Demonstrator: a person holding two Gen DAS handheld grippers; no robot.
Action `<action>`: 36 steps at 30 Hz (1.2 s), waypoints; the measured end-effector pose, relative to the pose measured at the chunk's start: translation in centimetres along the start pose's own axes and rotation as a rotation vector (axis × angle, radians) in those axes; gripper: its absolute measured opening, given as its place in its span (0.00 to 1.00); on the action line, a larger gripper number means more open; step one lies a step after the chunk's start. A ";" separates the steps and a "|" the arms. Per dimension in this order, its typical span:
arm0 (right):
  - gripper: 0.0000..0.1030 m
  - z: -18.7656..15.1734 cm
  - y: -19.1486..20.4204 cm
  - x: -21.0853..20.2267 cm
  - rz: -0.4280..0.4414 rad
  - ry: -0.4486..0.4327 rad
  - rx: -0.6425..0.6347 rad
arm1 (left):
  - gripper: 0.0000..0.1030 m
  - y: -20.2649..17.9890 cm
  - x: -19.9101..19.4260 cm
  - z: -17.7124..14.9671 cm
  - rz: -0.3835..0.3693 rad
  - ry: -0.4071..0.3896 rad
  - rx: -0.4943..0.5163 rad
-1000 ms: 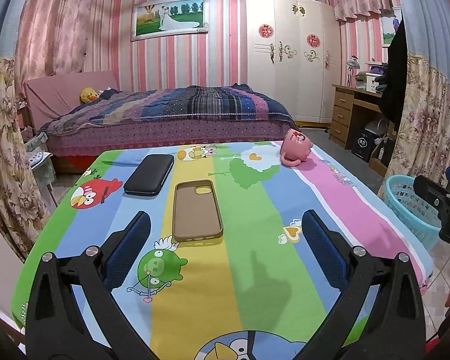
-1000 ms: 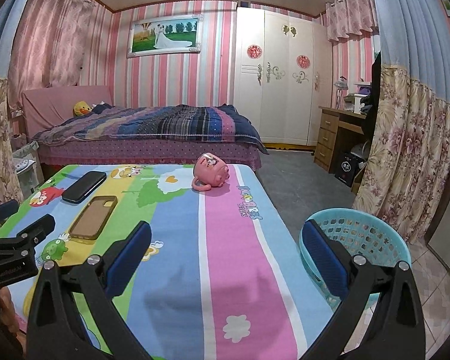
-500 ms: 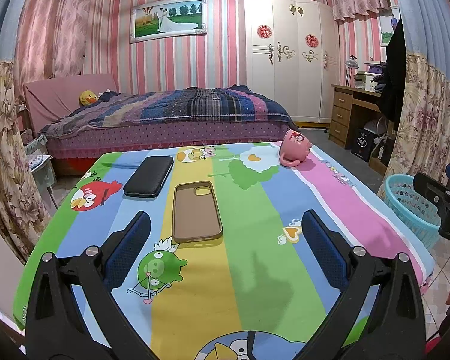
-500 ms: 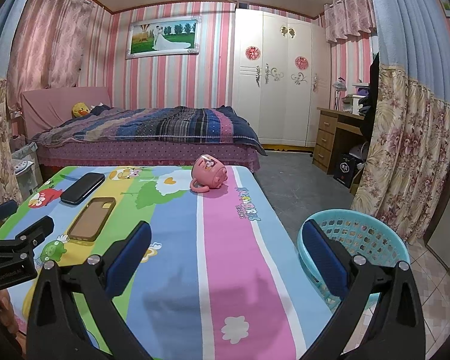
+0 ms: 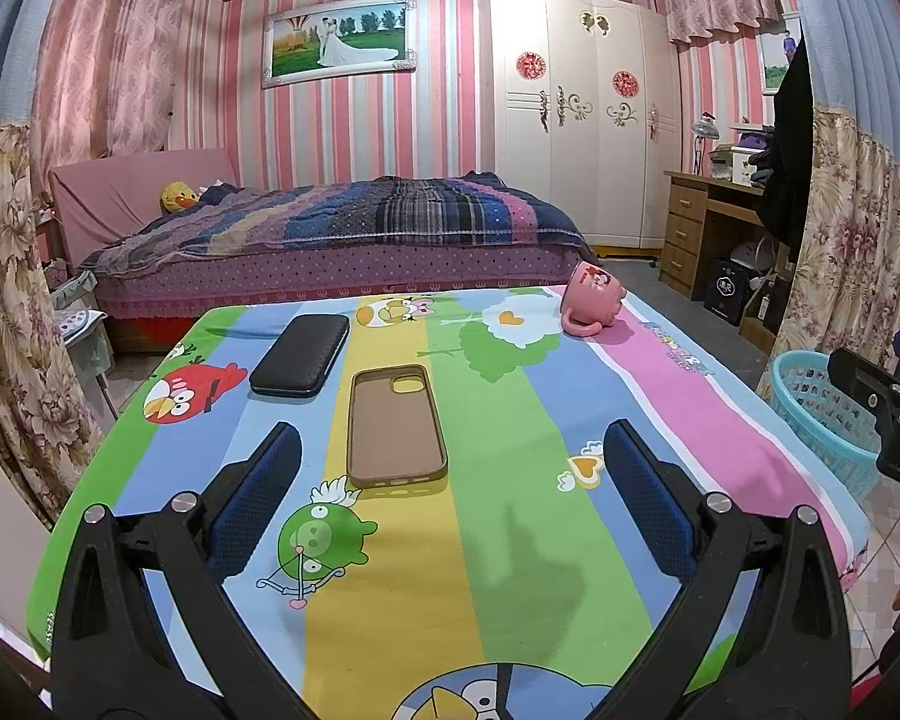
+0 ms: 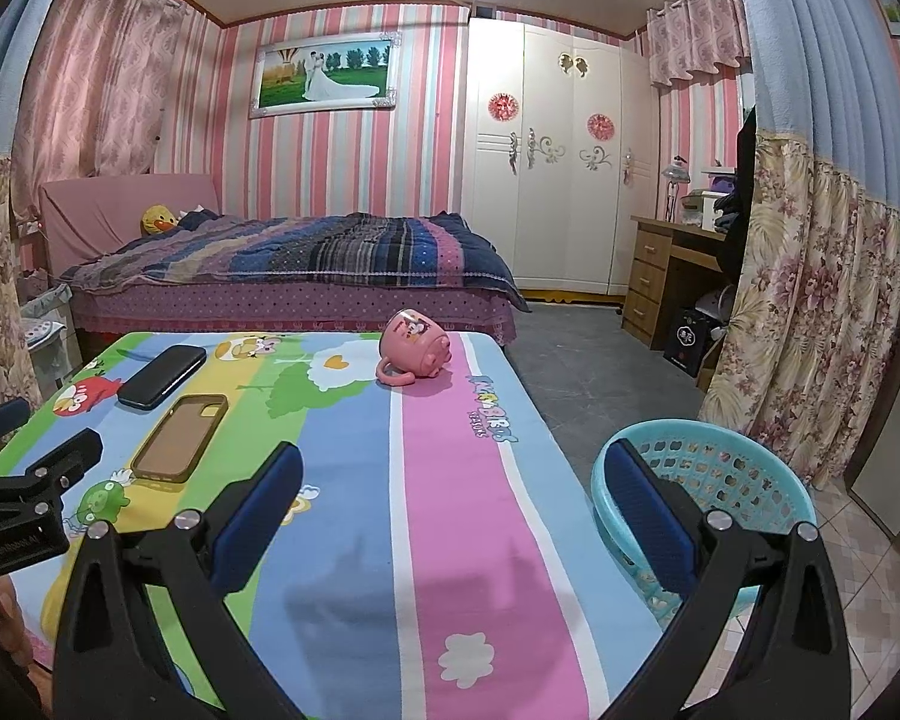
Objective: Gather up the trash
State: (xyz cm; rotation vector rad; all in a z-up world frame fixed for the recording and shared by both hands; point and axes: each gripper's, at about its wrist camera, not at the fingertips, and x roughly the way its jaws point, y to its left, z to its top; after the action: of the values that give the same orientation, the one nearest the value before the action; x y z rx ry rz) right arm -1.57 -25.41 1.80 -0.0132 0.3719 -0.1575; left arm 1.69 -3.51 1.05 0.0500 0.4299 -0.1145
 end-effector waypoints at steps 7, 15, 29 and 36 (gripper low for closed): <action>0.96 0.0 -0.2 0.0 -0.001 0.000 0.000 | 0.95 0.0 0.0 0.0 0.002 -0.002 0.000; 0.96 0.0 -0.2 0.0 -0.001 0.000 0.000 | 0.95 0.1 0.0 0.0 0.002 -0.002 0.001; 0.96 0.0 -0.6 0.0 -0.002 0.000 0.000 | 0.95 0.2 0.0 0.1 0.004 -0.004 0.000; 0.96 0.0 -0.6 0.0 -0.002 -0.001 0.000 | 0.95 0.3 0.0 0.2 0.008 -0.009 0.005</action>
State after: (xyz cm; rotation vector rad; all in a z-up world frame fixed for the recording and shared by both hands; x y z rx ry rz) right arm -1.68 -25.95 1.87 -0.0142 0.3710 -0.1593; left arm 1.80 -3.25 1.22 0.0564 0.4208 -0.1078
